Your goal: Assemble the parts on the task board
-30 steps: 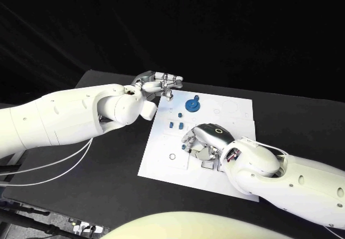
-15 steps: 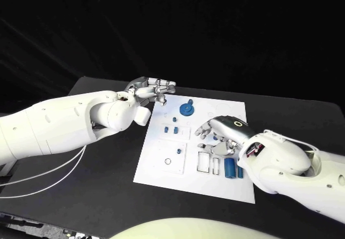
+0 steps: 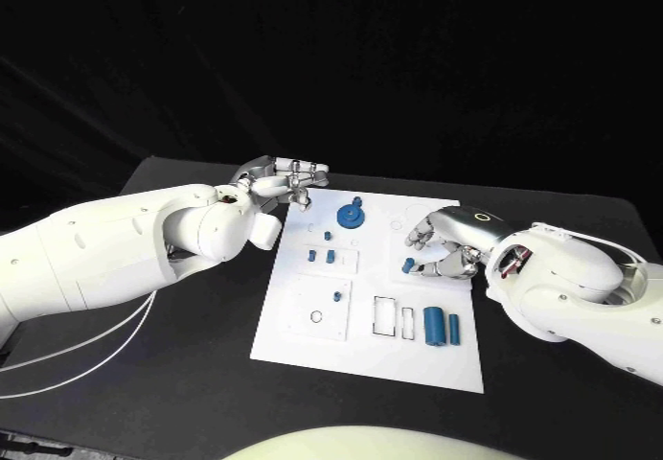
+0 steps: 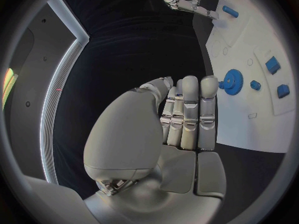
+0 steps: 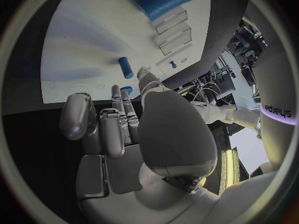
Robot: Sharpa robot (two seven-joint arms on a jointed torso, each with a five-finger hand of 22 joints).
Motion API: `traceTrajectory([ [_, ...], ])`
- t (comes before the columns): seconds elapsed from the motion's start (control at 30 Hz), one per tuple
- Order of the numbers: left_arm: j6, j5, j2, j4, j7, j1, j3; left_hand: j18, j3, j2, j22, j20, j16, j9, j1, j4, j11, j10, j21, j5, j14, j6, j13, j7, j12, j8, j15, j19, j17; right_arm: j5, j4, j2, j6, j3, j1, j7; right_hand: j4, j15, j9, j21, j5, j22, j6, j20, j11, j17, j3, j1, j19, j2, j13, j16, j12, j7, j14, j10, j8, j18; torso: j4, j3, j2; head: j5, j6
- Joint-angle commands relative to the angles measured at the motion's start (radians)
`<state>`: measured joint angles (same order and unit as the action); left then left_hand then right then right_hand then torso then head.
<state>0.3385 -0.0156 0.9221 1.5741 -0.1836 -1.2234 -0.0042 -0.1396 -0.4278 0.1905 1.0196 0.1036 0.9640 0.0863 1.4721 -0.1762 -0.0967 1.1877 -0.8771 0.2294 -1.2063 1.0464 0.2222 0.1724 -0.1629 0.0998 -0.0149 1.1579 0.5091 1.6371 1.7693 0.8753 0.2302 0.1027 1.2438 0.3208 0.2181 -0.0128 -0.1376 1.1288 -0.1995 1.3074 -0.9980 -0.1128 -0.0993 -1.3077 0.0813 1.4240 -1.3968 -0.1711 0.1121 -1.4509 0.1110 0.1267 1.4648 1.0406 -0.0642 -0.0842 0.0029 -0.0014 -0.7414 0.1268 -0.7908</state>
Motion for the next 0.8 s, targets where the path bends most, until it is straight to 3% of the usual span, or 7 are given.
traceTrajectory([
  [0.03,0.000,0.002,-0.002,0.002,-0.022,0.000,0.000,-0.019,-0.002,-0.006,0.001,0.003,-0.007,-0.001,0.002,0.005,0.002,-0.008,0.001,0.000,0.005,-0.001,0.000,0.001,-0.003,-0.003,-0.001,-0.003,-0.001,0.005,-0.010,-0.005,-0.061,0.002,0.000,-0.016,-0.001,-0.006,0.001,-0.006,0.003,0.049,0.005,-0.006,-0.003,-0.044,-0.007,0.010,0.002,0.005,-0.002,0.000,0.006,-0.002,0.059,-0.009,-0.002,-0.005,-0.0001,-0.0006,0.000,-0.002,0.000],
  [0.37,0.000,0.002,0.000,0.004,-0.023,0.000,-0.001,-0.019,-0.003,-0.007,0.000,0.003,-0.007,-0.001,0.004,0.007,0.003,-0.007,0.002,0.000,0.005,0.000,0.000,0.001,-0.005,-0.002,-0.001,-0.002,-0.002,0.003,-0.041,-0.030,-0.075,0.012,-0.005,-0.034,0.001,0.002,0.000,0.008,-0.001,0.058,-0.009,-0.002,0.008,-0.036,-0.005,0.041,-0.008,0.044,-0.002,0.003,0.043,-0.007,0.057,0.025,-0.006,-0.002,0.0007,-0.0008,-0.001,-0.003,-0.001],
  [0.57,0.000,0.002,0.001,0.005,-0.023,0.000,-0.001,-0.019,-0.003,-0.008,0.000,0.002,-0.008,-0.001,0.005,0.009,0.003,-0.007,0.003,0.000,0.004,0.000,0.000,0.001,-0.006,-0.002,-0.001,-0.002,-0.002,-0.005,-0.051,-0.043,-0.065,0.014,-0.010,-0.037,0.003,0.010,0.001,0.033,0.005,0.073,-0.018,0.006,0.017,-0.037,0.025,0.062,-0.021,0.077,-0.007,0.001,0.056,0.013,0.059,0.069,-0.004,0.003,0.0016,-0.0012,-0.001,-0.002,-0.002],
  [0.8,-0.002,0.002,0.002,0.006,-0.021,0.000,-0.001,-0.019,-0.003,-0.008,0.000,0.002,-0.008,-0.001,0.005,0.009,0.003,-0.007,0.003,0.000,0.004,0.000,0.000,0.001,-0.006,-0.002,-0.001,-0.002,-0.002,-0.012,-0.053,-0.047,-0.050,0.014,-0.012,-0.044,0.014,0.016,-0.003,0.056,0.005,0.087,-0.055,0.011,0.024,-0.042,0.061,0.073,-0.032,0.090,-0.013,-0.004,0.058,0.013,0.062,0.128,-0.013,0.007,0.0002,-0.0006,-0.001,-0.001,-0.005],
])
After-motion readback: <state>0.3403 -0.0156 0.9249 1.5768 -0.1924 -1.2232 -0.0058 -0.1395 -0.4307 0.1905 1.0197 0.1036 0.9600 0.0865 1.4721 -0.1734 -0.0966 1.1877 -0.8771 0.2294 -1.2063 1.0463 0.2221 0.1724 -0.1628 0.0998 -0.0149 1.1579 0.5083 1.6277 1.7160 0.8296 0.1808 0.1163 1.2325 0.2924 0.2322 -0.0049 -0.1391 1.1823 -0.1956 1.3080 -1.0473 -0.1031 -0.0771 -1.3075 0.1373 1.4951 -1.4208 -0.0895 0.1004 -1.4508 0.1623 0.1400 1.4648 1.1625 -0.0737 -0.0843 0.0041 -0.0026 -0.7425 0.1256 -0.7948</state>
